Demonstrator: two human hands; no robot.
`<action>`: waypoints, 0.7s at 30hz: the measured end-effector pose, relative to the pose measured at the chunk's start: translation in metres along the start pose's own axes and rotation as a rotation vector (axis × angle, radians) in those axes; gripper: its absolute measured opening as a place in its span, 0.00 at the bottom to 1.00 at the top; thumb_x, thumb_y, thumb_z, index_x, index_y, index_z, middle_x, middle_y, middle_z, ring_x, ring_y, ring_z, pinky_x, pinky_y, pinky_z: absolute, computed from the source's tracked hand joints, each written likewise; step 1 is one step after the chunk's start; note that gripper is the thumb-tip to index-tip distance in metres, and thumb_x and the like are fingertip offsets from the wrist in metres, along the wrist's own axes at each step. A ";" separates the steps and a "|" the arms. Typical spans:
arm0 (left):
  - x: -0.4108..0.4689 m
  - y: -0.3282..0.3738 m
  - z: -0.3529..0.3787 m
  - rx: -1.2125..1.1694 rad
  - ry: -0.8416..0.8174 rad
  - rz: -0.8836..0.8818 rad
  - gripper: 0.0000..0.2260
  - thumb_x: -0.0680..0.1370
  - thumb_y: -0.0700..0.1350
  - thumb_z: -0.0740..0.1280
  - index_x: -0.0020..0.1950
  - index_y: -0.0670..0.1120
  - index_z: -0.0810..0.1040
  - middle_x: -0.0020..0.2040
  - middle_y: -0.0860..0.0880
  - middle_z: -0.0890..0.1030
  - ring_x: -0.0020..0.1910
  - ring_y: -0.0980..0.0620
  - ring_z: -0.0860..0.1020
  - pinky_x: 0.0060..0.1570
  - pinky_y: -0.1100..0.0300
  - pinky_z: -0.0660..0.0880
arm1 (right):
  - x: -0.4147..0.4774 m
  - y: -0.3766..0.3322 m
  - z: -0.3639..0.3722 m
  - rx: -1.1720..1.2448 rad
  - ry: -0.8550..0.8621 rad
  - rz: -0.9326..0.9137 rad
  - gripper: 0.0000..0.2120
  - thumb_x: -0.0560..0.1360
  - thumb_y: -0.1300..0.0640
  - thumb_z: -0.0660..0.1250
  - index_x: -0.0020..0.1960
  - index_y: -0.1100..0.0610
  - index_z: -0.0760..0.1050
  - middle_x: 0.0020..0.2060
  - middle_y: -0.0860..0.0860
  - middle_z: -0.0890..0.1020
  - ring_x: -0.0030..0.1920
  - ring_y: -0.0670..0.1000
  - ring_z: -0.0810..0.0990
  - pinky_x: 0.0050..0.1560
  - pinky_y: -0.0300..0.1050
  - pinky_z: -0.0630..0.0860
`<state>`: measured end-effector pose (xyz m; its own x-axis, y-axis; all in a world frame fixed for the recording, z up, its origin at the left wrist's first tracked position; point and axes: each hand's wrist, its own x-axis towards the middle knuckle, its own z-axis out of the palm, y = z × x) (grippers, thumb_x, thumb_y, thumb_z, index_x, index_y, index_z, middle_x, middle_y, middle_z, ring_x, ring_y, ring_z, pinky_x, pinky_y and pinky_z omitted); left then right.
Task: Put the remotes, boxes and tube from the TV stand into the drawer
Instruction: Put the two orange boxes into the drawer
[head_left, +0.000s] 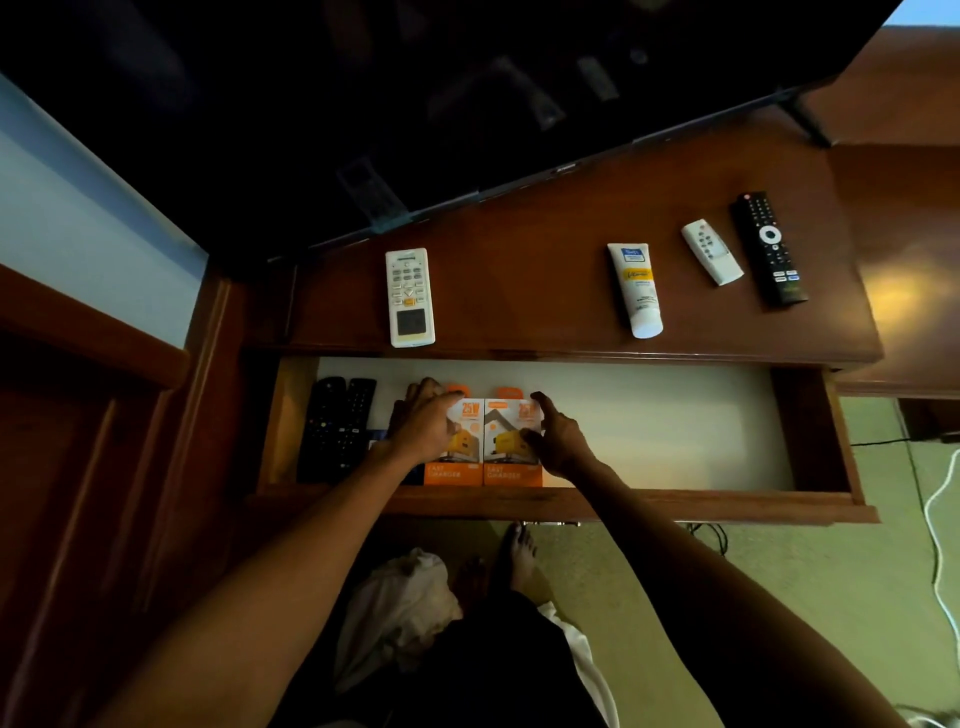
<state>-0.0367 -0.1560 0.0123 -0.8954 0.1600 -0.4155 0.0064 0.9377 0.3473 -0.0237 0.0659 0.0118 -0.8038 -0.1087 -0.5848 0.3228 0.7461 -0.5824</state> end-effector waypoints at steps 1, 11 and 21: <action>-0.004 0.004 -0.002 0.019 0.007 0.002 0.24 0.76 0.47 0.67 0.73 0.53 0.68 0.67 0.46 0.69 0.66 0.45 0.67 0.60 0.49 0.69 | -0.002 -0.001 -0.002 -0.012 -0.028 0.008 0.32 0.79 0.58 0.63 0.78 0.56 0.50 0.66 0.65 0.74 0.62 0.65 0.76 0.61 0.59 0.76; -0.034 0.031 -0.086 -0.279 0.688 0.005 0.20 0.78 0.56 0.65 0.66 0.48 0.72 0.58 0.47 0.77 0.54 0.50 0.77 0.44 0.58 0.75 | -0.027 -0.022 -0.049 -0.201 -0.061 -0.022 0.23 0.78 0.53 0.66 0.69 0.61 0.67 0.62 0.62 0.78 0.59 0.60 0.79 0.56 0.52 0.76; 0.021 0.038 -0.091 -0.392 0.435 -0.392 0.40 0.74 0.57 0.70 0.79 0.49 0.53 0.72 0.39 0.64 0.69 0.37 0.66 0.56 0.40 0.75 | -0.044 -0.081 -0.114 -0.023 0.087 -0.280 0.13 0.77 0.58 0.66 0.60 0.60 0.74 0.56 0.56 0.82 0.55 0.54 0.82 0.53 0.49 0.80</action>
<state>-0.0953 -0.1455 0.0932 -0.8962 -0.3816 -0.2264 -0.4409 0.7078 0.5519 -0.0711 0.0849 0.1495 -0.9002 -0.2563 -0.3521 0.0718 0.7100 -0.7005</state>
